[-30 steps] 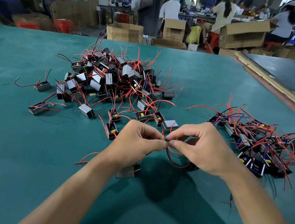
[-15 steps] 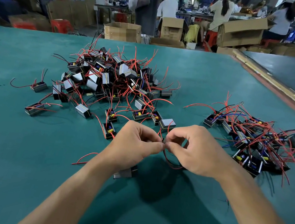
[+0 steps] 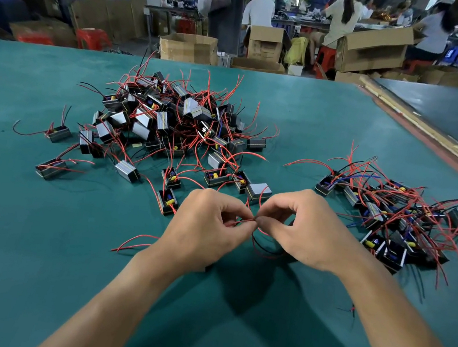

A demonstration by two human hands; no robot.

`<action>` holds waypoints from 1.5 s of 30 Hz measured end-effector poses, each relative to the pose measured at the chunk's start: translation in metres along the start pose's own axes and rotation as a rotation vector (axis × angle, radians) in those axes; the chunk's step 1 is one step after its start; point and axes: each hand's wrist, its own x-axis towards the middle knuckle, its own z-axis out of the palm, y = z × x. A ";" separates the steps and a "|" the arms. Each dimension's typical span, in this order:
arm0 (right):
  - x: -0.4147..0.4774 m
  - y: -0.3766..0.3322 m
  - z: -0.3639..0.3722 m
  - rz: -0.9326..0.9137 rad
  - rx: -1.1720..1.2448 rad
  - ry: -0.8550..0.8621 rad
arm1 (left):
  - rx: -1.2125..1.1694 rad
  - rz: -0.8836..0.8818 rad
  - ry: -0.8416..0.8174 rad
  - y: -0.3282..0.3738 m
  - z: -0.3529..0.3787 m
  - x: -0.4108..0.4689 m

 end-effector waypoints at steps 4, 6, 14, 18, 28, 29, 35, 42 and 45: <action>0.000 -0.001 0.000 0.005 0.015 0.020 | -0.098 -0.041 0.026 -0.002 0.000 0.002; 0.000 -0.001 0.001 0.002 0.021 0.039 | -0.114 -0.056 0.045 -0.003 0.000 0.003; -0.001 -0.003 0.002 0.001 -0.010 -0.022 | -0.195 -0.070 0.049 -0.003 -0.001 0.006; -0.001 -0.003 0.004 -0.022 0.023 -0.031 | -0.301 -0.105 0.089 0.000 -0.004 0.006; -0.001 -0.002 0.004 -0.044 -0.005 0.004 | -0.520 -0.199 0.106 0.002 -0.007 0.009; -0.001 -0.002 0.005 -0.039 -0.008 0.003 | -0.516 -0.203 0.095 0.002 -0.007 0.009; -0.001 -0.003 0.007 -0.021 0.005 -0.006 | -0.431 -0.208 0.037 0.001 -0.007 0.008; -0.003 -0.005 0.011 -0.032 0.017 -0.032 | -0.416 -0.163 -0.036 0.008 -0.008 0.005; -0.003 -0.005 0.010 -0.035 0.021 -0.059 | -0.419 -0.133 -0.054 0.011 -0.008 0.004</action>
